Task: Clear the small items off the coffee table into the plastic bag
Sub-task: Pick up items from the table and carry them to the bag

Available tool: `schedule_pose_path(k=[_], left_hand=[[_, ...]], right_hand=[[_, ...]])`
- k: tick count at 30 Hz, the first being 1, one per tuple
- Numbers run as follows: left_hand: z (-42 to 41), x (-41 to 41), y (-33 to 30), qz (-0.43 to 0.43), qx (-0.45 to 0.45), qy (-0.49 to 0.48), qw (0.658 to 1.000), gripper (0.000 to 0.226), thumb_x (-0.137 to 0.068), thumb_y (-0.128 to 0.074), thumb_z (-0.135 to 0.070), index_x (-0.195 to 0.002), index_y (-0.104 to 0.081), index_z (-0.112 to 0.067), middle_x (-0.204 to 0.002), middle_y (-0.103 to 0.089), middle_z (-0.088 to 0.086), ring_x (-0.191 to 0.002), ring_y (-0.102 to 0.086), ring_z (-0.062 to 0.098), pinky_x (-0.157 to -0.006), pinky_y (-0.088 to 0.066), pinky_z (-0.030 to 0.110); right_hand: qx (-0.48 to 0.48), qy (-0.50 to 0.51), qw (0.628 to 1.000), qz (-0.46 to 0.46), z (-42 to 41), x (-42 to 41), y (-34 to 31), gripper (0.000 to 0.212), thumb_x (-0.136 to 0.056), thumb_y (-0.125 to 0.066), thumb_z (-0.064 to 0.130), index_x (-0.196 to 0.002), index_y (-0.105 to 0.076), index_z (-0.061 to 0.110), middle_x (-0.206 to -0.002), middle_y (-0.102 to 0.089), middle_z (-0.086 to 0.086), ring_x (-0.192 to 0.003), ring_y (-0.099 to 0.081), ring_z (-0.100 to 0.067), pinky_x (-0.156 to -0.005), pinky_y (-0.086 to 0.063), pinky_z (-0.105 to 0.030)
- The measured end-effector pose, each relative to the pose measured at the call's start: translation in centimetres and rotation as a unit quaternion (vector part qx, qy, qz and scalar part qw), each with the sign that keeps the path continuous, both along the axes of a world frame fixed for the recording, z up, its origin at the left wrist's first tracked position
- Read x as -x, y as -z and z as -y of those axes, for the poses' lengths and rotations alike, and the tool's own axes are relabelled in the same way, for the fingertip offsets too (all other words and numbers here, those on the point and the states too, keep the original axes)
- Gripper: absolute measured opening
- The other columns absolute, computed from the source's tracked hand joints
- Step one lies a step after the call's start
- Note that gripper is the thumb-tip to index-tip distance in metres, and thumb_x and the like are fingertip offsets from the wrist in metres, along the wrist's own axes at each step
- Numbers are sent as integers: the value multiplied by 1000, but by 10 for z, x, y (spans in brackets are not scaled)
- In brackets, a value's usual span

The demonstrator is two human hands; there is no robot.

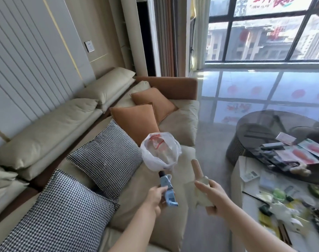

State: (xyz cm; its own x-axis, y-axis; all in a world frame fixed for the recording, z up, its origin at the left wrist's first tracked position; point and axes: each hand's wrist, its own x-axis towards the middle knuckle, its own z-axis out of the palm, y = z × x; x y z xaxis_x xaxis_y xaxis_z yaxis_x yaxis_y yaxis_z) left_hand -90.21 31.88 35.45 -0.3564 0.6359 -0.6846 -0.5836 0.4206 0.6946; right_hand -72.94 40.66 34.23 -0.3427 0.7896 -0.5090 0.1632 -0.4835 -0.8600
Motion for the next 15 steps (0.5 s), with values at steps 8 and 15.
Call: schedule_pose_path(k=[8,15], left_hand=[[-88,40,5,-4,0,4,1000,20,-95,-44,3,-83,-57,-4,-49,-63,4,-36,-60,13,-33,-46,22],[-169,77,31,14,21,-77,997,16,-95,-46,1,-89,-59,-4,-56,-64,7,-40,-61,16,-37,-49,24]], right_hand=[[-3,0,1000,13,-78,42,-1,21,-84,-71,21,-99,-63,8,-85,-68,-12,-66,-64,-21,-53,-55,-32],[7,-56,998,41,-176,82,18,17,-84,-70,20,-94,-64,9,-83,-67,-12,-62,-61,-19,-42,-45,-21]])
